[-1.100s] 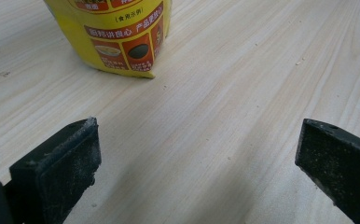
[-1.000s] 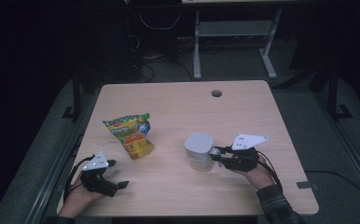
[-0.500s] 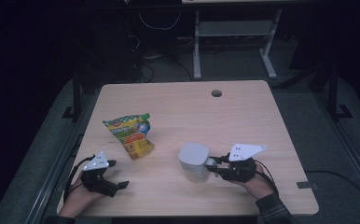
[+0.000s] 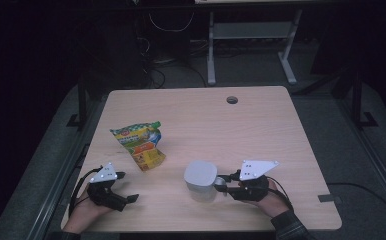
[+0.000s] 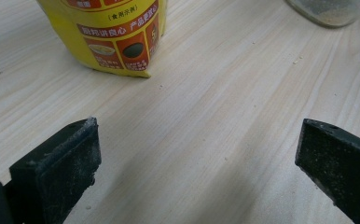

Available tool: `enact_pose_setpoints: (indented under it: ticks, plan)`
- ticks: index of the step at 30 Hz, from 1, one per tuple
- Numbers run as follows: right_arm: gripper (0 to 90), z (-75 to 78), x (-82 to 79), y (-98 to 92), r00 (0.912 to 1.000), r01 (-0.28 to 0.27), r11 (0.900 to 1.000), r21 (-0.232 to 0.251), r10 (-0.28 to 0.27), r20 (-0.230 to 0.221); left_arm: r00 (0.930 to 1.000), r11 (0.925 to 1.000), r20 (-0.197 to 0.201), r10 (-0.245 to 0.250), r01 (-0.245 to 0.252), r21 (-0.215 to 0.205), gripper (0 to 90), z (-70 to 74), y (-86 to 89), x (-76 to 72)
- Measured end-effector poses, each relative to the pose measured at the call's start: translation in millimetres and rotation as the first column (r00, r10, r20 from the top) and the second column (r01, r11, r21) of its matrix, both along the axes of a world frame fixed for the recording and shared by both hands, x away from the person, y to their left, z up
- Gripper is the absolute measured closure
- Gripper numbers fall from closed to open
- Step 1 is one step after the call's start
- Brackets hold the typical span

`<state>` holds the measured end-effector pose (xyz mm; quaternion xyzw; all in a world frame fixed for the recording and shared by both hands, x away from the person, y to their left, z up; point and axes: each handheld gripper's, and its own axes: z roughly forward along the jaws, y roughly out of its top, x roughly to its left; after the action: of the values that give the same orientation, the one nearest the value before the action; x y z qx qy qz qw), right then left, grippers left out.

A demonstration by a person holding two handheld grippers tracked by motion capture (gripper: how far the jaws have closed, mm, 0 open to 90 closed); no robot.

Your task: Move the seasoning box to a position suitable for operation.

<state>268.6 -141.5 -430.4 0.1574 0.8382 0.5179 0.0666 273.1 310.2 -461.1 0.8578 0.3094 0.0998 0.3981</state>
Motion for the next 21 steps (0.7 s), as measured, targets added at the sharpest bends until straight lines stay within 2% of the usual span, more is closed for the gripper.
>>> enact_pose_setpoints:
  ticks: [8, 14, 17, 21]
  plan:
    - [68.2, -6.9, 1.4, 3.8, 0.9998, -0.014, 1.000, -0.028, 0.014, -0.014, 1.0000, 1.0000, -0.001, -0.003, 0.003, 0.005, 0.0, -0.2, -0.8, 0.0]
    - [67.1, -8.1, 2.0, 4.0, 0.9998, -0.014, 1.000, -0.026, 0.013, -0.018, 1.0000, 1.0000, 0.001, -0.005, 0.005, 0.007, 0.0, 0.1, -0.4, 0.0]
    - [58.9, -6.8, 1.6, 2.2, 0.9996, -0.004, 1.000, -0.018, 0.003, -0.030, 1.0000, 1.0000, 0.001, -0.001, 0.001, 0.003, 0.0, 0.2, 0.1, -0.2]
    - [53.9, -2.2, 1.4, -2.7, 0.9993, 0.026, 1.000, -0.006, -0.026, -0.029, 1.0000, 1.0000, 0.004, 0.000, 0.000, 0.001, 0.0, 0.2, 0.2, -0.2]
